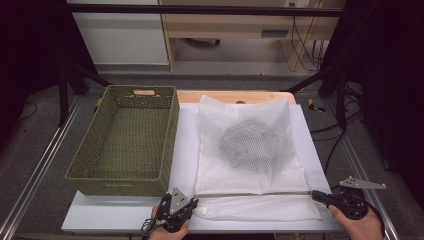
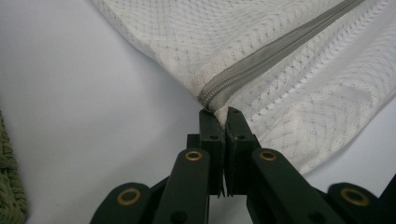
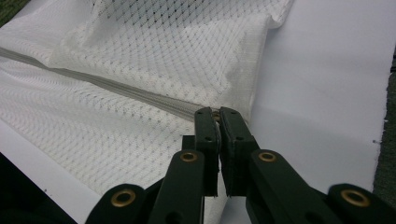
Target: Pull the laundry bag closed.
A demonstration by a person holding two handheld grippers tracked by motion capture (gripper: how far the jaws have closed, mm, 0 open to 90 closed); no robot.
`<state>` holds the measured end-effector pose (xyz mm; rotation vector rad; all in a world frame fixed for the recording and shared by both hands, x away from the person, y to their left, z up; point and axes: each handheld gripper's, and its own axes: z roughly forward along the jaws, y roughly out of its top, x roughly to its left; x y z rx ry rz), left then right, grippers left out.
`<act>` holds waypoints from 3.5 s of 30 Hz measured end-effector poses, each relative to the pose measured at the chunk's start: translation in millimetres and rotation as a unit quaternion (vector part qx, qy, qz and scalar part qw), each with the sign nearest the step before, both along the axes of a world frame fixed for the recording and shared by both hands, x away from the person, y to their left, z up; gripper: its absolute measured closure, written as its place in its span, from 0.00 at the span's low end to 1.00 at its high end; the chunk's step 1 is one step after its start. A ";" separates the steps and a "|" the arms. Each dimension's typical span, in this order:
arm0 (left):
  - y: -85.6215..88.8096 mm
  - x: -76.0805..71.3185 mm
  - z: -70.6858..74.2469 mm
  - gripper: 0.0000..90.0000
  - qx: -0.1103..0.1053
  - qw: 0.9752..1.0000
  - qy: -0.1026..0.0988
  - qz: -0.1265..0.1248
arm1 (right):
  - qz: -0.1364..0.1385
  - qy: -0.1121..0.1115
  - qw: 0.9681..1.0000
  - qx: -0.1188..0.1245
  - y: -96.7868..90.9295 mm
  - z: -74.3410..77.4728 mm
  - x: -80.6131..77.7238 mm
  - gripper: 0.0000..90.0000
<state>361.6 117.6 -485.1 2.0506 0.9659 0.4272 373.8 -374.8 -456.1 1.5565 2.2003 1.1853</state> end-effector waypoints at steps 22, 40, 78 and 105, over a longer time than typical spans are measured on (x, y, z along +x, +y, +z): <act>0.3 0.9 0.9 0.95 -0.003 1.000 -0.005 0.004 | 0.001 0.000 1.000 0.011 -1.1 -5.2 2.3 0.96; -0.5 -2.3 7.7 0.59 0.007 0.999 -0.030 0.016 | 0.001 -0.013 1.000 0.016 -0.2 -8.8 3.2 0.78; -22.9 1.9 16.7 0.06 -0.055 0.997 -0.044 -0.019 | -0.006 -0.139 0.990 0.005 36.5 16.4 7.5 0.07; -12.6 27.0 62.7 0.05 -0.088 0.991 -0.095 -0.030 | -0.021 -0.199 0.980 -0.009 71.0 47.9 36.9 0.06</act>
